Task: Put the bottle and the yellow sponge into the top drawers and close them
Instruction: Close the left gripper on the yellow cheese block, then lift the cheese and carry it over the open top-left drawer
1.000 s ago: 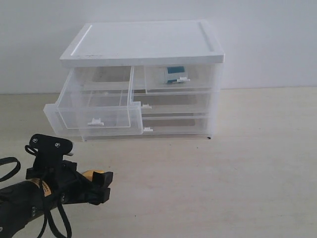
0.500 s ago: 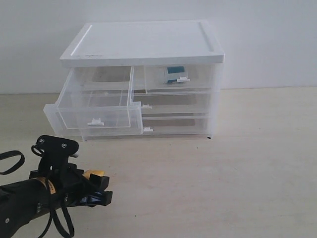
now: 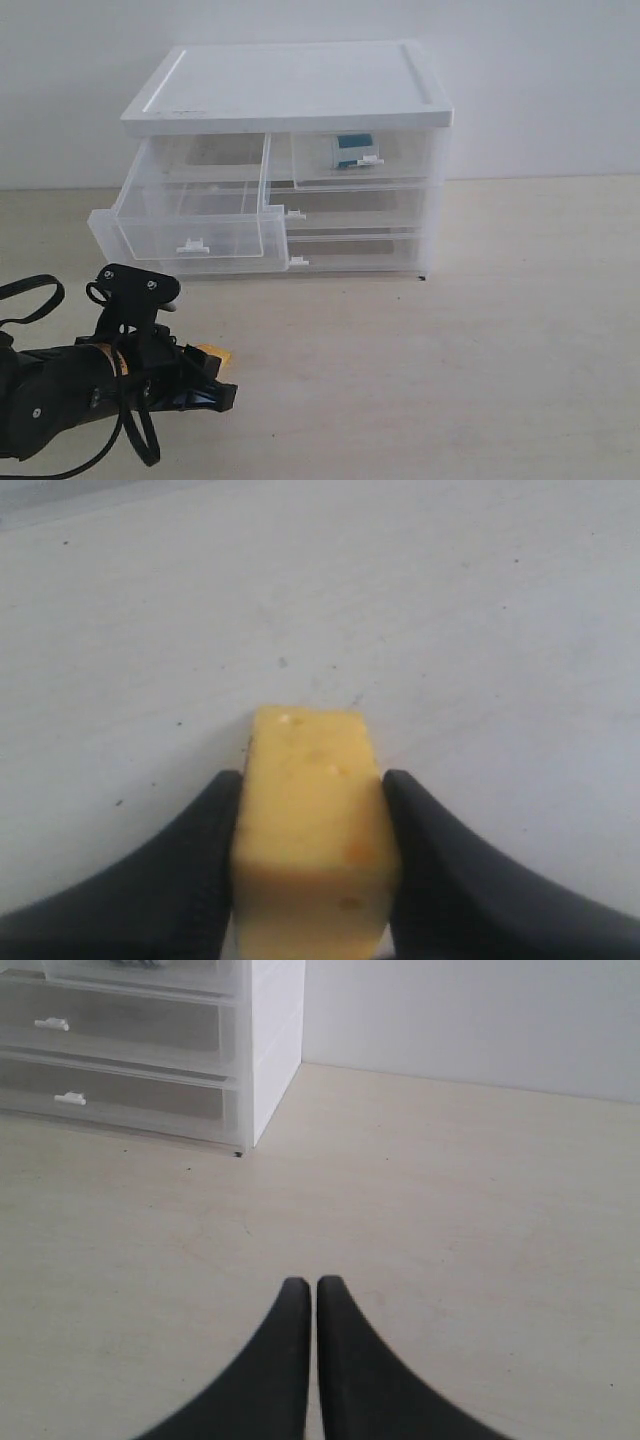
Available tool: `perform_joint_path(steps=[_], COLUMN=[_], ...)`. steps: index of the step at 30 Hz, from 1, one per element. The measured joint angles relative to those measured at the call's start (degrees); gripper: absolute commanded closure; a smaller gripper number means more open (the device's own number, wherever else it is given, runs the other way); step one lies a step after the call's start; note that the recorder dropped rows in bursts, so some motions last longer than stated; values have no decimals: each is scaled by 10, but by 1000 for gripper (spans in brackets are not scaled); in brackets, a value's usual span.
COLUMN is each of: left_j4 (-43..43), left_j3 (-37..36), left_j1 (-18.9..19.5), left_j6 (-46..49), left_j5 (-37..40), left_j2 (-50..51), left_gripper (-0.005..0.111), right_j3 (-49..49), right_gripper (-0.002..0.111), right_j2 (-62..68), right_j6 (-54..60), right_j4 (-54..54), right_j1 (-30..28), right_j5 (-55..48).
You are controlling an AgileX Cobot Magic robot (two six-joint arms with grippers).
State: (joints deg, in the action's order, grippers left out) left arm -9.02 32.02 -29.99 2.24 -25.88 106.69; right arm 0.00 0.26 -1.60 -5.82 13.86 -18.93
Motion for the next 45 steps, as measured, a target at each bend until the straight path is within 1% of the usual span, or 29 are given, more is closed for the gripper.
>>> perform_joint_path(steps=[5,10,13,21,25,28,30,33,35,39,42,45], left_j4=[1,20,28,38,38,36,32,29,29,29,29,29], left_j3=[1,0,-4,-5,-5,-5,-5,-1,16,54,125,199], left_j1=[0,0,0,0,-18,-36,-41,-43,-43,-42,-16,16], left_j6=[3,5,5,17,20,20,21,18,17,17,17,17], left_j5=[7,64,114,285,351,365,362,336,317,290,290,332], left_j2=[-1,-32,-66,-180,-260,-335,-379,-456,-479,-463,-395,-315], left_gripper=[103,103,103,103,103,103,103,103,103,103,103,103], right_j3=[0,0,0,0,0,0,0,0,0,0,0,0], right_gripper=[108,108,108,108,108,108,108,108,108,108,108,108], right_j2=[0,0,0,0,0,0,0,0,0,0,0,0], right_j6=[0,0,0,0,0,0,0,0,0,0,0,0], right_j4=[0,1,1,1,1,1,1,1,1,1,1,1], right_j1=[0,0,0,0,0,0,0,0,0,0,0,0], right_j5=[0,0,0,0,0,0,0,0,0,0,0,0])
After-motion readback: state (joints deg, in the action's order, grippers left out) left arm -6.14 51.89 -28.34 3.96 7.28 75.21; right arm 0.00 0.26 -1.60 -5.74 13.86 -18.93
